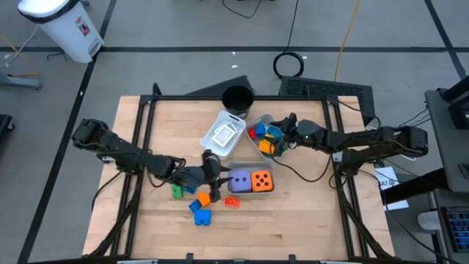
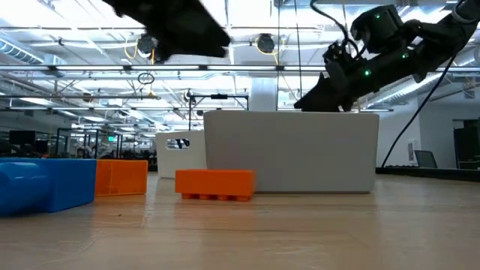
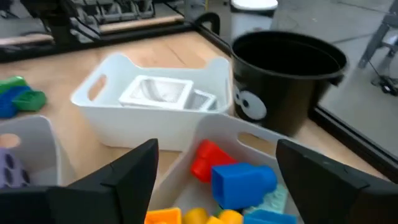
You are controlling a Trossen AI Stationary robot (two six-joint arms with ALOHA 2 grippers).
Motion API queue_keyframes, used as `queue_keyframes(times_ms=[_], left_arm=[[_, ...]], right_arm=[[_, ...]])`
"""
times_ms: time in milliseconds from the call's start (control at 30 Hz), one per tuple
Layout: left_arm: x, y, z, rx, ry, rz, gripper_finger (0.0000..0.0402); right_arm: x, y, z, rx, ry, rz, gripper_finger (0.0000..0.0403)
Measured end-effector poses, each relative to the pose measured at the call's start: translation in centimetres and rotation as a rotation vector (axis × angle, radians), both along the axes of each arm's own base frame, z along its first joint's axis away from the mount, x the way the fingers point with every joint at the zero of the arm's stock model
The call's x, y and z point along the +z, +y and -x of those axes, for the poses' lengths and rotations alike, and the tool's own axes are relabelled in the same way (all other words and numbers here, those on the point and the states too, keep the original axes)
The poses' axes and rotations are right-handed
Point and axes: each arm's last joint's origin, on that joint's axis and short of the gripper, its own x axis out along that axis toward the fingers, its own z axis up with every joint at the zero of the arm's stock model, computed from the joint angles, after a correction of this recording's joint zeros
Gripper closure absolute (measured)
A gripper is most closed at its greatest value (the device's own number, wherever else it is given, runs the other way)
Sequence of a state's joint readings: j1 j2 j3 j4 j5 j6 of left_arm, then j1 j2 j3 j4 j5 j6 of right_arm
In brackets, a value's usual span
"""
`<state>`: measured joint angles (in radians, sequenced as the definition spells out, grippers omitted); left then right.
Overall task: Pick & Place Toys
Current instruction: Put the dark blue game piece into the top gray bin
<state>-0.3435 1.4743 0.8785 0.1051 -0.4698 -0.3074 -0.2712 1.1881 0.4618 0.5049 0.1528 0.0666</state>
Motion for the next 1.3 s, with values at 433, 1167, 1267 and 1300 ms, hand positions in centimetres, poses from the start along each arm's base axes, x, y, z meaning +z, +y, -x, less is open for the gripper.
queue_keyframes(times_ms=[433,1167,1267,1300], left_arm=[[-3.9,-0.7,5.6,0.333,0.555,0.397,0.0122],[-6.6,-3.8,7.4,-0.082,0.849,-0.009,0.0162],[-6.7,-3.4,7.8,-0.055,0.889,-0.049,0.0167],[-6.7,-3.3,8.0,-0.043,0.903,-0.059,0.0169]], right_arm=[[0.4,0.4,0.1,0.011,-0.024,-0.017,0.0101],[0.4,0.5,0.1,0.011,-0.023,-0.019,0.0101],[0.4,0.5,0.1,0.011,-0.023,-0.019,0.0101],[0.4,0.5,0.1,0.011,-0.023,-0.019,0.0101]])
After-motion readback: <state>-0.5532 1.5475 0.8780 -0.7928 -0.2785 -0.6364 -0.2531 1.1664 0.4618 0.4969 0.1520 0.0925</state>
